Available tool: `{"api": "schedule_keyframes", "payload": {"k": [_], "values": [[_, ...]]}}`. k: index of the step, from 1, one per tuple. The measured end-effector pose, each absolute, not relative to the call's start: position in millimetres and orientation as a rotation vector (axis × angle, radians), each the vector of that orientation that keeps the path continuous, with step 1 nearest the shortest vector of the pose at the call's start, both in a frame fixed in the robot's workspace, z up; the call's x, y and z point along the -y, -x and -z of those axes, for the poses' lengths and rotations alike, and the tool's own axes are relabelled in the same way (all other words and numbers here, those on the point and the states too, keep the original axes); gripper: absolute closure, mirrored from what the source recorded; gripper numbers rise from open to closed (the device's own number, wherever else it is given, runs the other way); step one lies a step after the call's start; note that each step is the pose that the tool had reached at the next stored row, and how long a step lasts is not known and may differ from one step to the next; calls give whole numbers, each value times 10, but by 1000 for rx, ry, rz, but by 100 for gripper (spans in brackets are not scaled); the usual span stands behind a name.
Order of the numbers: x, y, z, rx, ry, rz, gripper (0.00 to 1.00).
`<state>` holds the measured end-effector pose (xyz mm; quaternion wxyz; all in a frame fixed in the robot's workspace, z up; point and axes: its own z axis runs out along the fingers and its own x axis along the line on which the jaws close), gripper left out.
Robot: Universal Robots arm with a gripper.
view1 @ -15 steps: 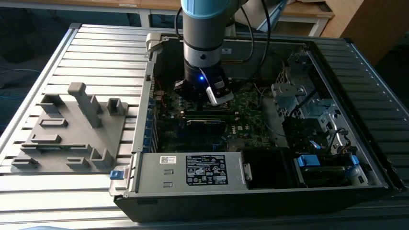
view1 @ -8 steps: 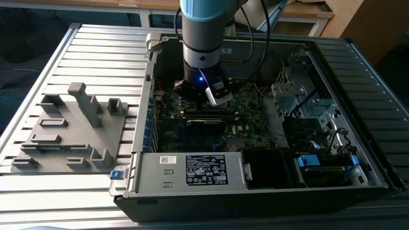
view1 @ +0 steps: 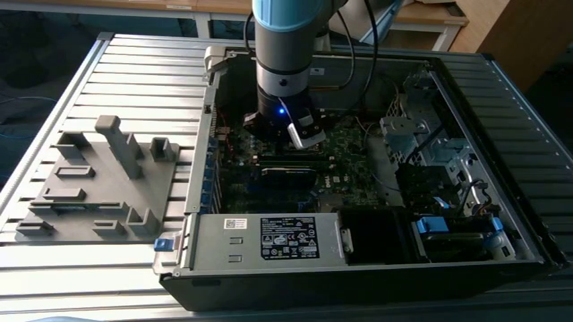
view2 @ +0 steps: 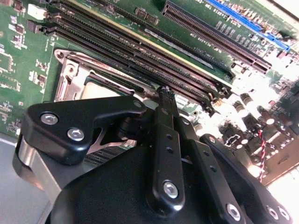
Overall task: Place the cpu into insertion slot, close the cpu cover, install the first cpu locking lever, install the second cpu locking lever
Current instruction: 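Install the second cpu locking lever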
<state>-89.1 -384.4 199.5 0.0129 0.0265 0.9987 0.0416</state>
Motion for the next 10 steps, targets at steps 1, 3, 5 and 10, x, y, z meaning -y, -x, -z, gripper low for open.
{"api": "schedule_keyframes", "payload": {"k": [1, 3, 5, 10], "values": [[3844, 891, -1995, -3112, -82, -130, 89], [3847, 892, -1998, -3112, -83, -130, 89], [3852, 892, -2003, -3112, -82, -132, 89], [3865, 891, -2008, -3112, -83, -135, 89]]}}
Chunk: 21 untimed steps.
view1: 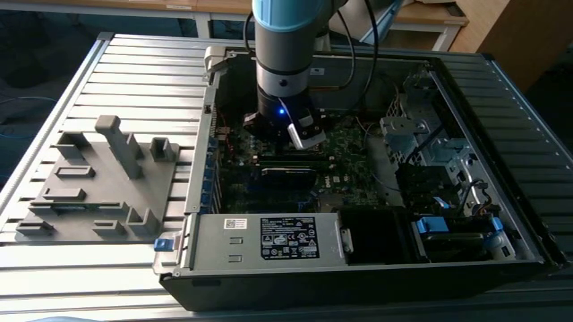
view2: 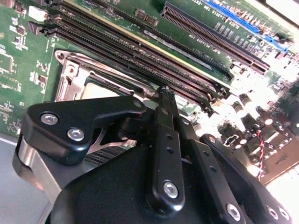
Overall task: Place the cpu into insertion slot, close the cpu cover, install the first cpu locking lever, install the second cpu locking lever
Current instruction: 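Install the second cpu locking lever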
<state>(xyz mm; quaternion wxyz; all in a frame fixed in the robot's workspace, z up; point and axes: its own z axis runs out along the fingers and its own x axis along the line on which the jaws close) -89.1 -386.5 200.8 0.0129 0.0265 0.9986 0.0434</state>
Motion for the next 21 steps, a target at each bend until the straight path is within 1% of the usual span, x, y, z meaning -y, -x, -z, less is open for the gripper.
{"api": "schedule_keyframes", "payload": {"k": [7, 19, 21], "values": [[3893, 890, -2013, -3111, -83, -154, 89], [3904, 891, -1997, -3111, -83, -157, 89], [3905, 890, -1996, -3111, -83, -174, 89]]}}
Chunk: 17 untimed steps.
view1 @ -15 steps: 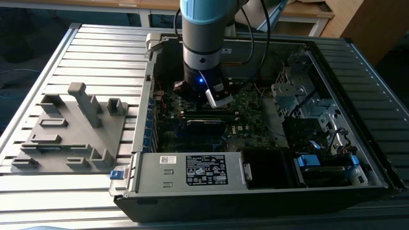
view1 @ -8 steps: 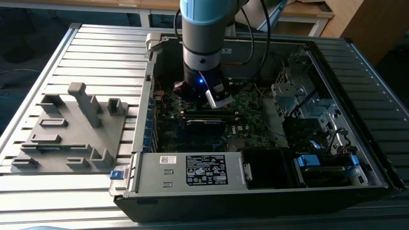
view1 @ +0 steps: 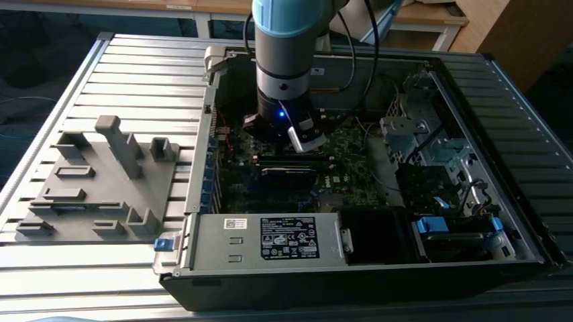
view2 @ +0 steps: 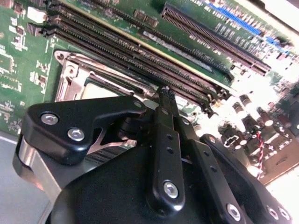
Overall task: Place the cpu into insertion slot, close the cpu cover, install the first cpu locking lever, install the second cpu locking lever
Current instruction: 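Install the second cpu locking lever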
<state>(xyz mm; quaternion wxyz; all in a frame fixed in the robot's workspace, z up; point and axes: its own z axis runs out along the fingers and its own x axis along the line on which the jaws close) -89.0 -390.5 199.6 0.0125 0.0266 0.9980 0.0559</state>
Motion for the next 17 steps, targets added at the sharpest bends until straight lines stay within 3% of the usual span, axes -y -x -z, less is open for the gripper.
{"api": "schedule_keyframes", "payload": {"k": [17], "values": [[3930, 890, -1968, -3108, -84, -225, 89]]}}
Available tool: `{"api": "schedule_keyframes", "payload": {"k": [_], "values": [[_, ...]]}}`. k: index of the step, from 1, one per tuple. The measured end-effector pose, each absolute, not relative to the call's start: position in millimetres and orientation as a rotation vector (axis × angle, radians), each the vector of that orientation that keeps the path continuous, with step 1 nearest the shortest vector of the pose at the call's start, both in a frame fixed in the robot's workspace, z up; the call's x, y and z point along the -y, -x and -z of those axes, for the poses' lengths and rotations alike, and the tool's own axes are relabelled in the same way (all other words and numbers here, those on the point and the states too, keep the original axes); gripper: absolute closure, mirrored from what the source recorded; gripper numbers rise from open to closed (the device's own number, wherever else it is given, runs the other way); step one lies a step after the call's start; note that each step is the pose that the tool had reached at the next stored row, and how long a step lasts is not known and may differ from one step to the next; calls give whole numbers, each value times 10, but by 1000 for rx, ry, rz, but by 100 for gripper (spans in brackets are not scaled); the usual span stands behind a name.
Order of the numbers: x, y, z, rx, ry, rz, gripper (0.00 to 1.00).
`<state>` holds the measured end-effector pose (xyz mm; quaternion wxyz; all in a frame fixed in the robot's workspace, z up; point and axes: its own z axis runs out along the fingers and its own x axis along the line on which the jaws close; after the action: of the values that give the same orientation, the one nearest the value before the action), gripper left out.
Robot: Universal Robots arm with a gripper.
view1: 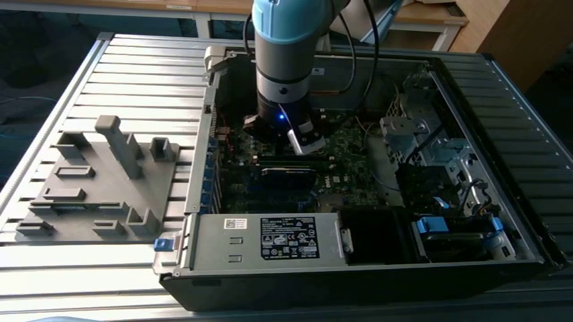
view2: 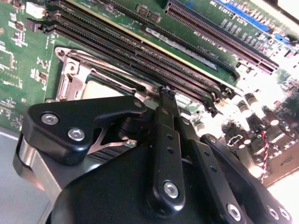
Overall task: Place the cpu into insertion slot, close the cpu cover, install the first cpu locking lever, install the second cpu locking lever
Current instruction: 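Install the second cpu locking lever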
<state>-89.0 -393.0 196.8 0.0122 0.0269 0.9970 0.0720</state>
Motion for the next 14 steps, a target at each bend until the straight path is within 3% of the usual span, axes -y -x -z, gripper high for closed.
{"api": "schedule_keyframes", "payload": {"k": [14], "values": [[3942, 874, -2054, -3108, -84, -226, 89]]}}
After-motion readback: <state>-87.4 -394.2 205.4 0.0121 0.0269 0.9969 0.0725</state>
